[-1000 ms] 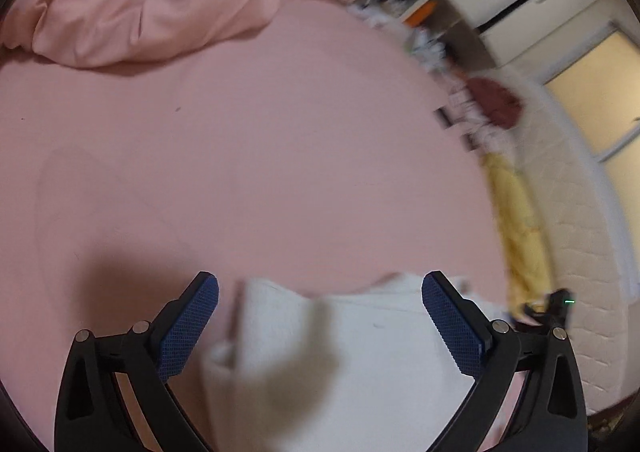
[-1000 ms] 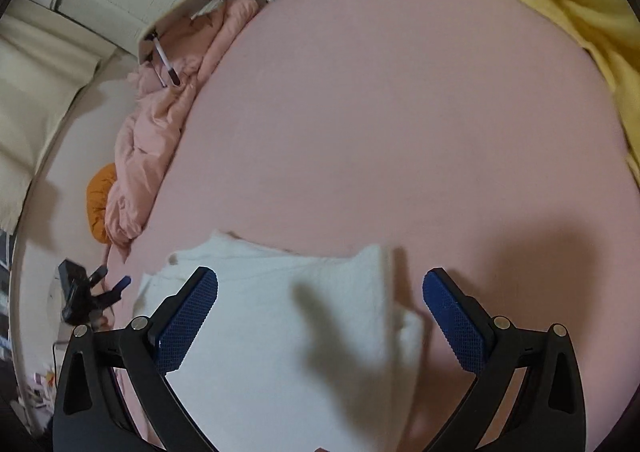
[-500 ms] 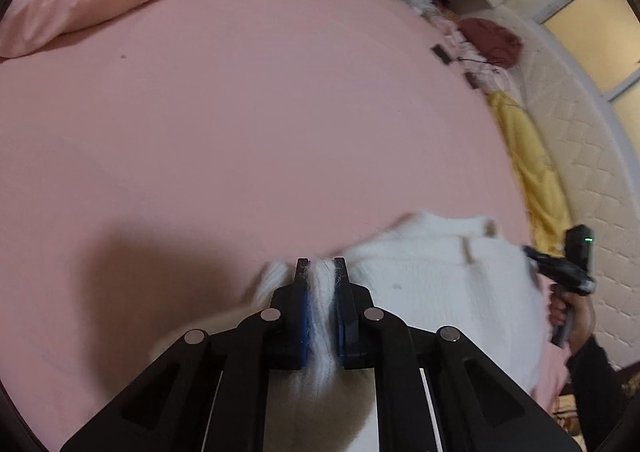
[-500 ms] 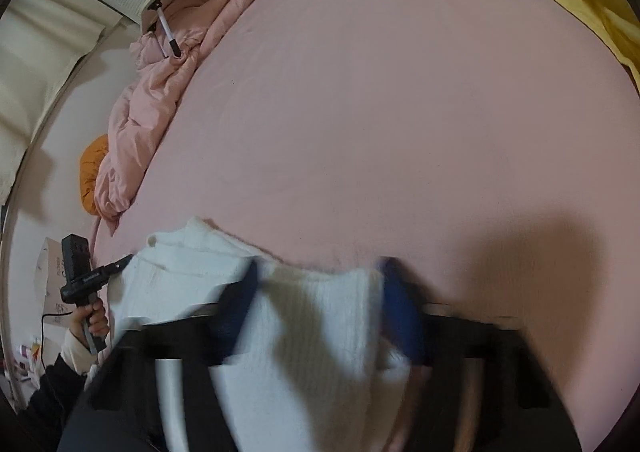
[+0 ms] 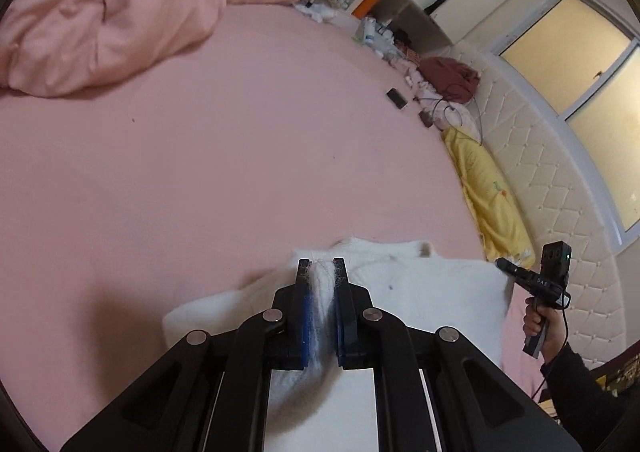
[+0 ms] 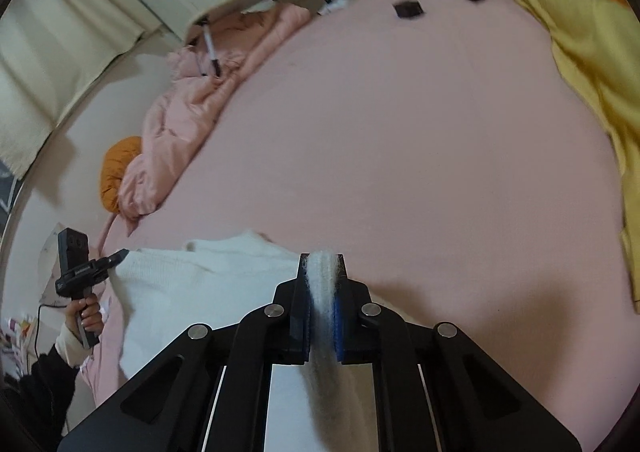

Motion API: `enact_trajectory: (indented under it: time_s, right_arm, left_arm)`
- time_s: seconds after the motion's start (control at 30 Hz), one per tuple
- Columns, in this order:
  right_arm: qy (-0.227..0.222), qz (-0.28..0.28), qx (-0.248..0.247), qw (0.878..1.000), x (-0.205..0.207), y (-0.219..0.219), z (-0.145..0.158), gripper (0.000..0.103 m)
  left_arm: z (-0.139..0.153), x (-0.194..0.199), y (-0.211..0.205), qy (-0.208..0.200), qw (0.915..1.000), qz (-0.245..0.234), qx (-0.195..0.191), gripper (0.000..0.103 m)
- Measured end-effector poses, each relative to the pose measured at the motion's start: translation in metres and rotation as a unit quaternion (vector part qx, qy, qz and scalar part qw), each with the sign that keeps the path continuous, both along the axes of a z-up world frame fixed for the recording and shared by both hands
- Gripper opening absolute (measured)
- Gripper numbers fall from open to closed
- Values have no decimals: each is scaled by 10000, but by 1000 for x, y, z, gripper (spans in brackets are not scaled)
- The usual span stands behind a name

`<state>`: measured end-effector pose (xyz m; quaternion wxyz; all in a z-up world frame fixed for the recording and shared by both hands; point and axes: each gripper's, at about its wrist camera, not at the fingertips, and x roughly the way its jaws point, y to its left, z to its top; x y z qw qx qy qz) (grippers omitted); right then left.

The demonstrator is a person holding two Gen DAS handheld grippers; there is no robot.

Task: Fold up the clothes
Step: 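Grasp the cardigan hem with the left gripper while the right gripper grasps it too, then lift and shake the cardigan flat with both grippers, then release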

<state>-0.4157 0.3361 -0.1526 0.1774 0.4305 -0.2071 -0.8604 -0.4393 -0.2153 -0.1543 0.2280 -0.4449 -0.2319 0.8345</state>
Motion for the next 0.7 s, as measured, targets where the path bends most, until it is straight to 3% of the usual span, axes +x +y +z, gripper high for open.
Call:
enact_trajectory:
  time_s: [0.13,0.23,0.33,0.43,0.57,0.7]
  right_arm:
    - [461,272,-241,9983,49,-11,46,8]
    - [661,493,-239,9963,96,-23,79,8]
    - [724,713,-363,9942,151,-36,110,8]
    - [803,882,-356,9922,206,-45,137,8]
    - [788,1023,-264,9913,283,-50,159,8]
    - [346,1079,-403,9927,349,-49,138,8]
  left_arm:
    - [44,50,-12,403,9983,-67,419,9]
    - [81,104,-16,682,9967,-230,372,9]
    - [106,155,-28,790,9956,-241,433,9]
    - [128,219,-50,807,9938,-129,750,9]
    - [138,295,-59,718,9954,44,636,9]
    - [103,365,-63,38,9988,157,465,9]
